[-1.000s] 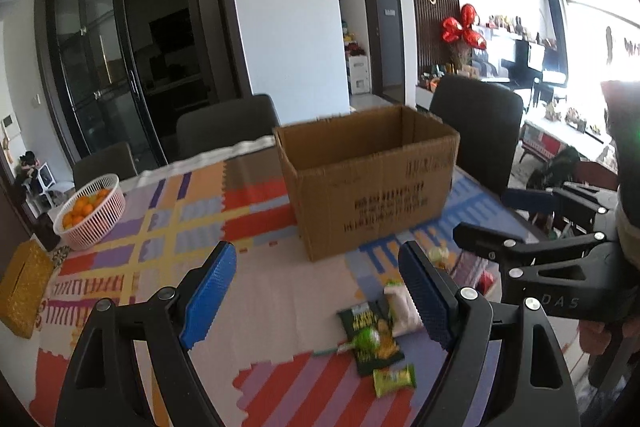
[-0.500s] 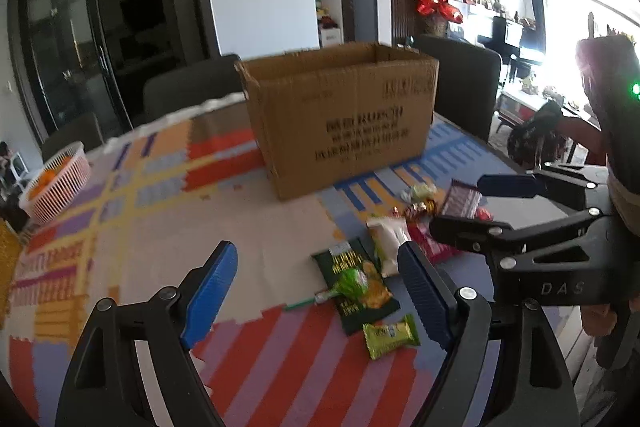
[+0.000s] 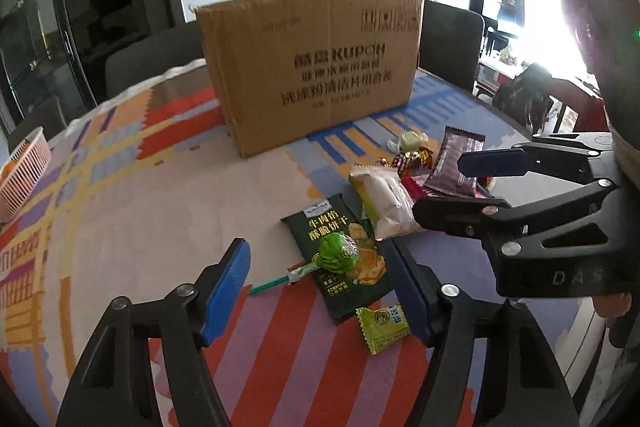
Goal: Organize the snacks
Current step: 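Move both tools back over the remaining snacks, then grasp the green lollipop with the left tool while the right tool grasps the white packet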
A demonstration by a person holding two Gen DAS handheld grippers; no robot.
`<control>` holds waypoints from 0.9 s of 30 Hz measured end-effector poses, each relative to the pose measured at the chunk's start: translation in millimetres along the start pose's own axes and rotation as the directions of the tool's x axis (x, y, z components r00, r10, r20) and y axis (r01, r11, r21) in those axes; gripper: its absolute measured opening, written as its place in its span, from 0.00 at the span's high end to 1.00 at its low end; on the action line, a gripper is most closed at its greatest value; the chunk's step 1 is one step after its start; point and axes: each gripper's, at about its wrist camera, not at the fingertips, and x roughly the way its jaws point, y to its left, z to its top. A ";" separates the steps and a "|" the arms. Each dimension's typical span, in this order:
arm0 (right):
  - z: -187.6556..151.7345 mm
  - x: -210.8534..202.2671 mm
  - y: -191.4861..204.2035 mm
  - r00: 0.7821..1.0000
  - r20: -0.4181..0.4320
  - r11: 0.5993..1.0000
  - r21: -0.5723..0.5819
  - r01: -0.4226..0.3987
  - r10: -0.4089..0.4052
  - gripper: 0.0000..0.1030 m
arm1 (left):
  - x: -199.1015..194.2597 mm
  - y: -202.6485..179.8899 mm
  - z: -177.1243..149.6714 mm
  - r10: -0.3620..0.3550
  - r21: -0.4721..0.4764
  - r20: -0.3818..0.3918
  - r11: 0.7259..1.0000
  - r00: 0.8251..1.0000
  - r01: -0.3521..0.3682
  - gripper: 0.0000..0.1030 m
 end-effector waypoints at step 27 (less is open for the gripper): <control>14.4 44.9 -1.2 0.996 -0.075 0.998 0.056 -0.035 0.039 0.47 | 26.6 22.0 0.2 -0.055 -0.115 -0.046 0.992 0.997 0.050 0.75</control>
